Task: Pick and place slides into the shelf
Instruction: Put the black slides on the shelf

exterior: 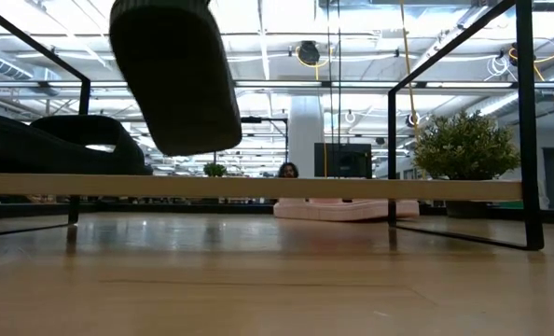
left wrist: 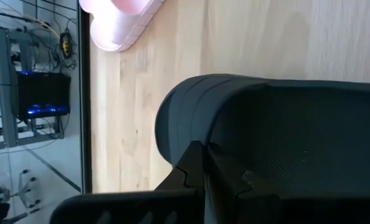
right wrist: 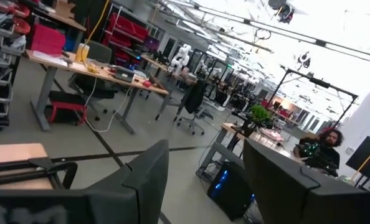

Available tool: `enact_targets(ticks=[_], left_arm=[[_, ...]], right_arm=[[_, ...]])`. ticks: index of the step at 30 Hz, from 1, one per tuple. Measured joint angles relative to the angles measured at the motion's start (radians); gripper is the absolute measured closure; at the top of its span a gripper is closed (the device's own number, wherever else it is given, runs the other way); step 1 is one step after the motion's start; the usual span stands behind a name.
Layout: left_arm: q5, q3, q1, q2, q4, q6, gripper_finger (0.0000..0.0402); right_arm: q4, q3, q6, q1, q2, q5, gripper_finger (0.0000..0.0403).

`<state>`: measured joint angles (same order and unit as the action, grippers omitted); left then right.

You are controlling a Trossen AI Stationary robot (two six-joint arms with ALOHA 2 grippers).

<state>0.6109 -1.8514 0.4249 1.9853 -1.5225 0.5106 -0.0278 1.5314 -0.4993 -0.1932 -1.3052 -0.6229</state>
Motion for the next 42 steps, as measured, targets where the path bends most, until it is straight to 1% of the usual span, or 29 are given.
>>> enact_targets(ticks=[12, 19, 26, 42], left_arm=[[0.019, 0.002, 0.008, 0.011, -0.002, -0.023, 0.0401], [0.018, 0.057, 0.018, 0.011, 0.006, -0.027, 0.0401], [0.019, 0.100, 0.017, 0.011, 0.044, -0.034, 0.0401], [0.009, 0.179, 0.017, 0.011, 0.119, -0.053, 0.0401]], right_arm=[[-0.038, 0.000, 0.021, 0.000, 0.000, 0.000, 0.0206], [-0.062, 0.000, 0.042, 0.000, 0.000, 0.003, 0.0206], [-0.060, 0.000, 0.068, 0.000, 0.000, 0.101, 0.0206], [-0.060, 0.000, 0.069, 0.000, 0.000, 0.104, 0.0206]])
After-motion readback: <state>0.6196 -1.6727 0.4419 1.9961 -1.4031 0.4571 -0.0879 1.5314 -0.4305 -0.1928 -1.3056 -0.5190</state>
